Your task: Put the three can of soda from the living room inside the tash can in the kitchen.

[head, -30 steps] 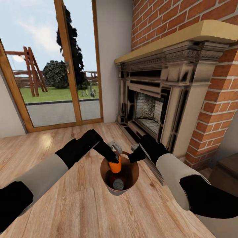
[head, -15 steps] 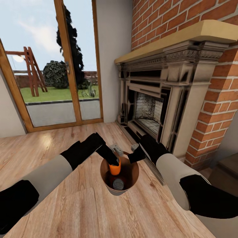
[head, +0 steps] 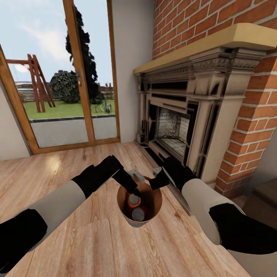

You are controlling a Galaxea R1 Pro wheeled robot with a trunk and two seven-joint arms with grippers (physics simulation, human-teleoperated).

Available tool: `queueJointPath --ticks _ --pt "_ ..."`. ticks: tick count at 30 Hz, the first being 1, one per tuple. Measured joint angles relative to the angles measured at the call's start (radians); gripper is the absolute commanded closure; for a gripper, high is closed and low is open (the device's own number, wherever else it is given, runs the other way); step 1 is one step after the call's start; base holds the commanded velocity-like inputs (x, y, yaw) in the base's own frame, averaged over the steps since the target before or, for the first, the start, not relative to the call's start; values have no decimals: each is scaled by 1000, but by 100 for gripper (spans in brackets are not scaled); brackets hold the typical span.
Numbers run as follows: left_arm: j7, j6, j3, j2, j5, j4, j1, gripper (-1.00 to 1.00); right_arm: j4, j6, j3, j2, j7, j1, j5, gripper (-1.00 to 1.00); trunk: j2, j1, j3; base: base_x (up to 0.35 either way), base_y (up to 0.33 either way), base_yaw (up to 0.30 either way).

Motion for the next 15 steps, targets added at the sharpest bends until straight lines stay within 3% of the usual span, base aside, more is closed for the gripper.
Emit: queueJointPath --ticks 12,13,15 --pt "-8 0 2 9 -10 -19 -1 -100 1 4 -1 -1 1 0 -15 100 0 0 0 0 0 0" --pt "-27 -6 6 14 -35 -57 -1 -100 2 6 4 -1 2 0 -17 100 0 0 0 0 0 0" --pt "-70 -2 9 35 -38 -102 -1 -100 2 5 4 -1 2 0 -13 100 0 0 0 0 0 0"
